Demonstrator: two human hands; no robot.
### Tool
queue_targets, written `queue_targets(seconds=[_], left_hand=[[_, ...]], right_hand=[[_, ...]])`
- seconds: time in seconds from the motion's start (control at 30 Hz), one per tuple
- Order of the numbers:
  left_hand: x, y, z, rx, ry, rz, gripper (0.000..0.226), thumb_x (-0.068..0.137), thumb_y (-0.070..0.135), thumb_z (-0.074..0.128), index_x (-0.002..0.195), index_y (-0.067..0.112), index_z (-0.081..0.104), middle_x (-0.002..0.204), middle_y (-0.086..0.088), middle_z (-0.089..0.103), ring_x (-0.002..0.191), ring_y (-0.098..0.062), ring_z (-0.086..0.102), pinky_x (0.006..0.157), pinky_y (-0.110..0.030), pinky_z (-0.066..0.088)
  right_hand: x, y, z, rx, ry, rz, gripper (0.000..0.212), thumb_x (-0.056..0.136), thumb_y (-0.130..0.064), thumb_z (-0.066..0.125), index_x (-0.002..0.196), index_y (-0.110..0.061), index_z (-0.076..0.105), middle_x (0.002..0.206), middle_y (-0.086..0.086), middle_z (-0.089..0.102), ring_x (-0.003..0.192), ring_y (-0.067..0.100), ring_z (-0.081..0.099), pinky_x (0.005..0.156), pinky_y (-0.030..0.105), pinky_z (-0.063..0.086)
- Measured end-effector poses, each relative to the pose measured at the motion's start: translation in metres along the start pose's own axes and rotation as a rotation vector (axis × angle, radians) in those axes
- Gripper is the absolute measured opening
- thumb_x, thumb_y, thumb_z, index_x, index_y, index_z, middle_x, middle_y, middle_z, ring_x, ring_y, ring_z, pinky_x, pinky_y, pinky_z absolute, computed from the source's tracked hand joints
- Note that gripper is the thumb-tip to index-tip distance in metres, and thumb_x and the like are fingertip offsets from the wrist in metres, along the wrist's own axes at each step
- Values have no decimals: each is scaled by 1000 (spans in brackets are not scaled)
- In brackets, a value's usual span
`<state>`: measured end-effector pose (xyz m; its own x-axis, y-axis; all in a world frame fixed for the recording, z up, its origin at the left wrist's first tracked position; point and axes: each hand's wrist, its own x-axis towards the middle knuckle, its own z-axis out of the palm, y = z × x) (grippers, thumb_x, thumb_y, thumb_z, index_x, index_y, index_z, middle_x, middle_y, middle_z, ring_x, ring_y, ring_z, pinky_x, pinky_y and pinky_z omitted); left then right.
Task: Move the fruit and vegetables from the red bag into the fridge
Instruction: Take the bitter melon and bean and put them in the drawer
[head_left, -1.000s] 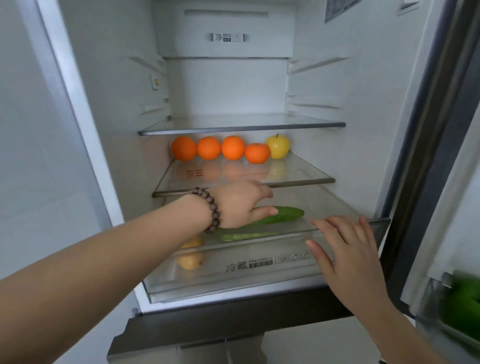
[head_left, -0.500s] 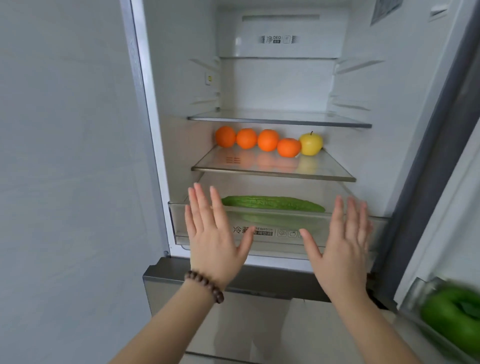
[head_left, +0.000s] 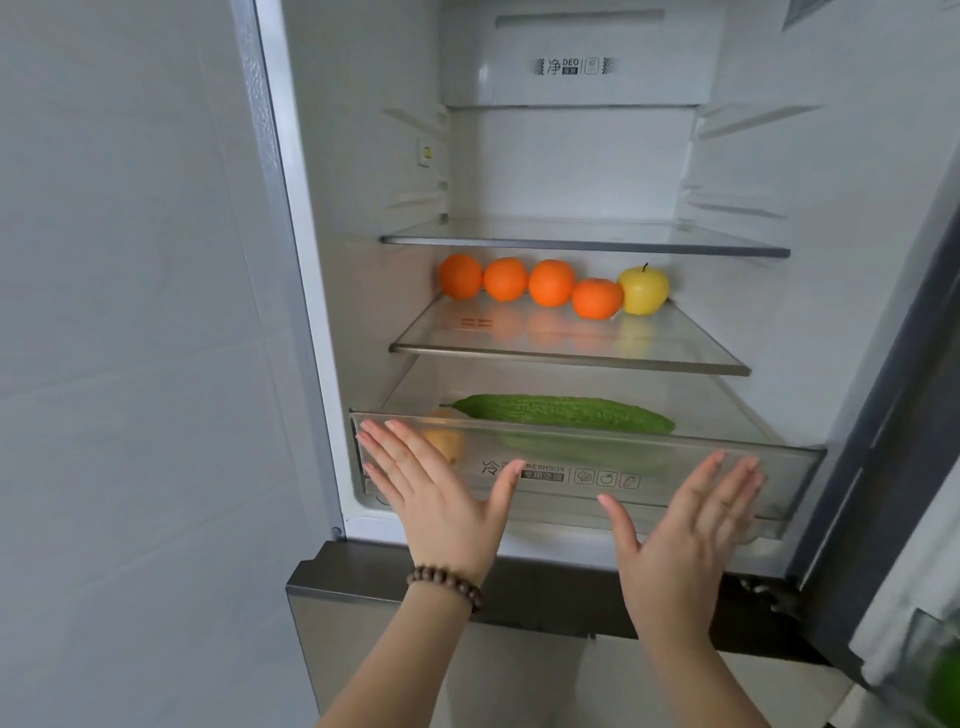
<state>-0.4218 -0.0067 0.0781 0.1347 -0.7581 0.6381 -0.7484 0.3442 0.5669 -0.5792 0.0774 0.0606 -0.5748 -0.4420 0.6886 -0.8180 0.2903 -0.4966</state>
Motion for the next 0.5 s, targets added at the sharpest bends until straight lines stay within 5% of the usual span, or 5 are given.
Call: queue_targets(seconds=[0.5], left_hand=[[58,2,62,-108,-81,-56,118,74,78,39,145,-4,-8,153,-26,-11,142,-37,-14,115,-54,4]], right_hand=[[52,-10,63,27,-64,56,106,80,-62,51,147,-13,-15,153,11,-22,143,28,-17,117,48,6]])
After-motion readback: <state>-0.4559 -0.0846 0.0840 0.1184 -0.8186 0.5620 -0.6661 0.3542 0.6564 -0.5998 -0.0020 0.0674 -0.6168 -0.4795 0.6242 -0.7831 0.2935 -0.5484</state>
